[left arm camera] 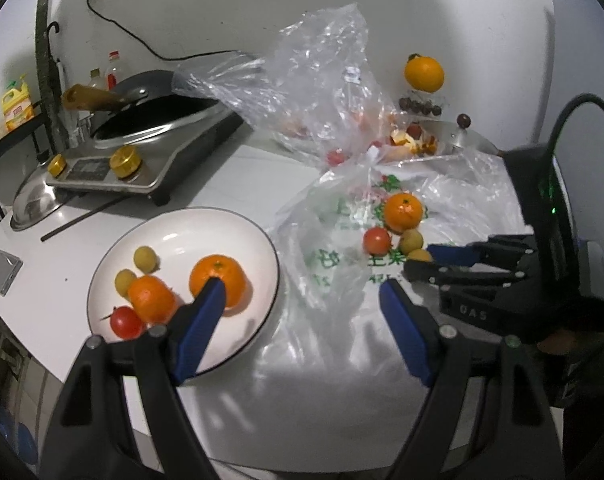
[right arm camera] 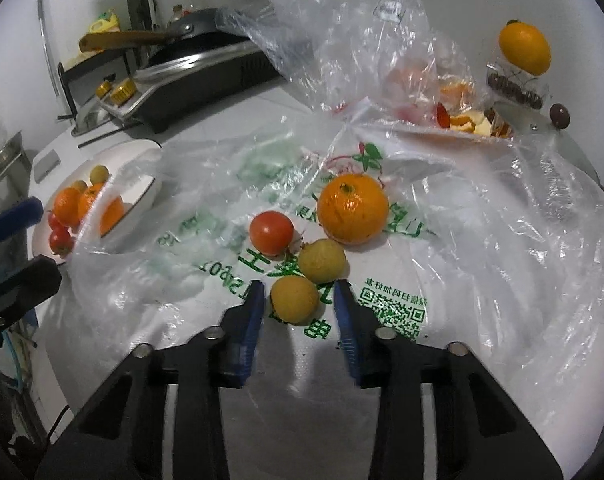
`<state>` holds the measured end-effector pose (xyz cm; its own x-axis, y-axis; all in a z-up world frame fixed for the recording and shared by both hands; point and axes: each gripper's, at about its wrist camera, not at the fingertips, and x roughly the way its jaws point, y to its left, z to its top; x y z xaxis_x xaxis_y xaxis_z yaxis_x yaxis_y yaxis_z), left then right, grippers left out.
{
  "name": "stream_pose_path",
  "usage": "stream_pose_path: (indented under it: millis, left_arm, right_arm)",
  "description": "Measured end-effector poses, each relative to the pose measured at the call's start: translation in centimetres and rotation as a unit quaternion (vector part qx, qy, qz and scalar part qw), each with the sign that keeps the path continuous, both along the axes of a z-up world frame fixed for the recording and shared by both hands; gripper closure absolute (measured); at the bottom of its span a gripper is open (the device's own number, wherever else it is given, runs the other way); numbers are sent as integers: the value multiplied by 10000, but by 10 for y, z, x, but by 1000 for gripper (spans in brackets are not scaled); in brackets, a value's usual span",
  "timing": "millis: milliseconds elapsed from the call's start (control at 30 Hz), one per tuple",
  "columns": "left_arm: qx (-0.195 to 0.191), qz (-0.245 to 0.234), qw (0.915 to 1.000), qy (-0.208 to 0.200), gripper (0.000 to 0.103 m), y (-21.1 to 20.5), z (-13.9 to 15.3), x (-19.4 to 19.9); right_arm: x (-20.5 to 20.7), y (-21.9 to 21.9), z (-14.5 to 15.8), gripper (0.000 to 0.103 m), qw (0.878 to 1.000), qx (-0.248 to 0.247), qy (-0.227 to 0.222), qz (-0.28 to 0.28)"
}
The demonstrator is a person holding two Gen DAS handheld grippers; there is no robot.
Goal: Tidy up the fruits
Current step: 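Grasp a small yellow fruit with the right gripper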
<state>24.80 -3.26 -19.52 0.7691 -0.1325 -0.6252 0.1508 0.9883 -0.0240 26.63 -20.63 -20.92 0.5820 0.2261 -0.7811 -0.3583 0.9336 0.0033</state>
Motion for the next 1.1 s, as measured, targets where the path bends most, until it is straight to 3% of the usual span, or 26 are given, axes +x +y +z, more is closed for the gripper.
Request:
stream_pose_path:
  millis: [600,867,1100]
  left_arm:
    - [245,-635,9976,135,23,-62,-8,24]
    - [323,-924,9949,241,24,-89,-17,38]
    - [423,-1120,9925,253,31,-108,-21,52]
  right_arm:
    - [-8,-50,29,75,9989,263,-391,-76]
    - [-6,-73,27,75,9984,382,-376,-152]
    - [-4,-89,23,75,9977,544,-340,-226]
